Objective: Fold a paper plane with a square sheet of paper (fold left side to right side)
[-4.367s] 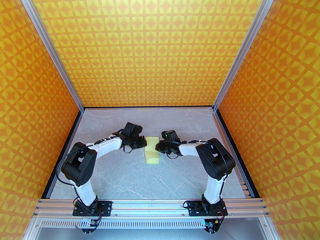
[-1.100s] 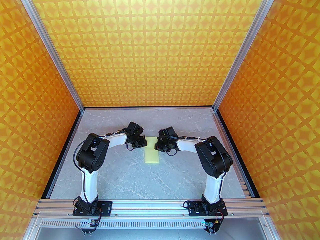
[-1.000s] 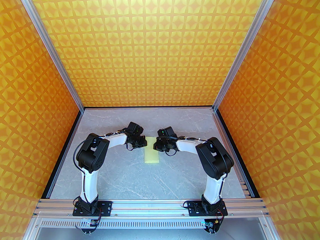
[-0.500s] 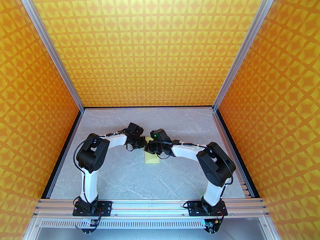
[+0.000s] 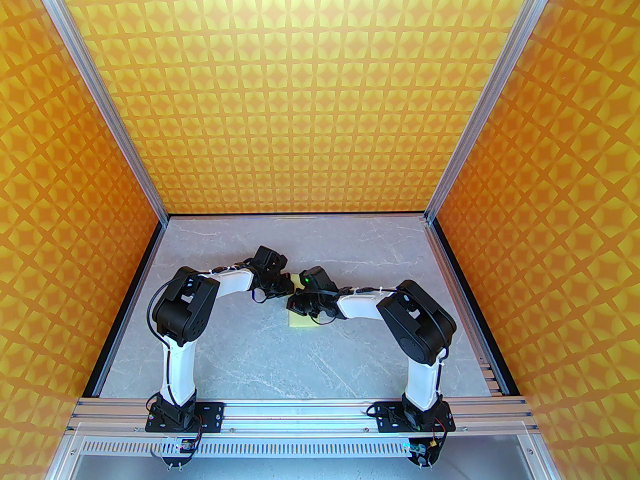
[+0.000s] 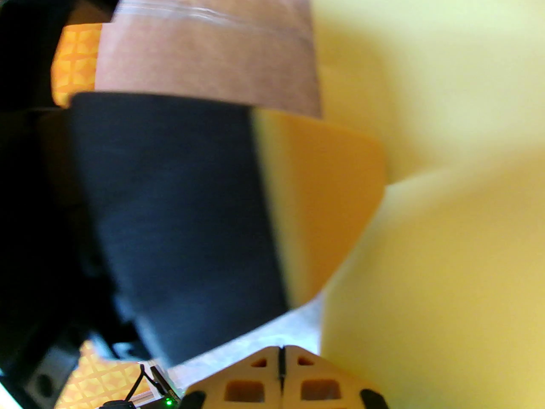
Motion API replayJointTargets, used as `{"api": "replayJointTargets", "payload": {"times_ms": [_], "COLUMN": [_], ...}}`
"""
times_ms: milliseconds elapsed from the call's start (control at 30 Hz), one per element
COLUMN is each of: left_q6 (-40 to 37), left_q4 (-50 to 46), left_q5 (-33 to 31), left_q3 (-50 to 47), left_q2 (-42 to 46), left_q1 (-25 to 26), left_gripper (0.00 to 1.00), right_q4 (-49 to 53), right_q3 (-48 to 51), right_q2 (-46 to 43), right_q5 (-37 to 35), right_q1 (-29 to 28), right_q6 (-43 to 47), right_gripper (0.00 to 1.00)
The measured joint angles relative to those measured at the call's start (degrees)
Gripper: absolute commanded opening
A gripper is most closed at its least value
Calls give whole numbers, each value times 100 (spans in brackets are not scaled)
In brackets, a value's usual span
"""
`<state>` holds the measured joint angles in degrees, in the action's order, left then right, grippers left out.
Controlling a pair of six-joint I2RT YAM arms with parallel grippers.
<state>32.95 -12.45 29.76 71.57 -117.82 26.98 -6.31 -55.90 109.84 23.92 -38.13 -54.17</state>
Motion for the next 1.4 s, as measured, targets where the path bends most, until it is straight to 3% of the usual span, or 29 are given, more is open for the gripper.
{"api": "replayJointTargets", "payload": {"times_ms": [467,1400], "left_q6": [0,24], "left_q4": [92,96], "left_q5": [35,68], "left_q3": [-44,-46], "left_q2": [2,0], "left_q1": [0,0], "left_gripper": [1,1], "right_q4": [70,1248], "right_q3": [-26,-632], "right_q2": [131,33], "right_q5": [-13,-87], "right_q1": [0,-35], "right_q6": [348,695], "right_gripper": [0,1]}}
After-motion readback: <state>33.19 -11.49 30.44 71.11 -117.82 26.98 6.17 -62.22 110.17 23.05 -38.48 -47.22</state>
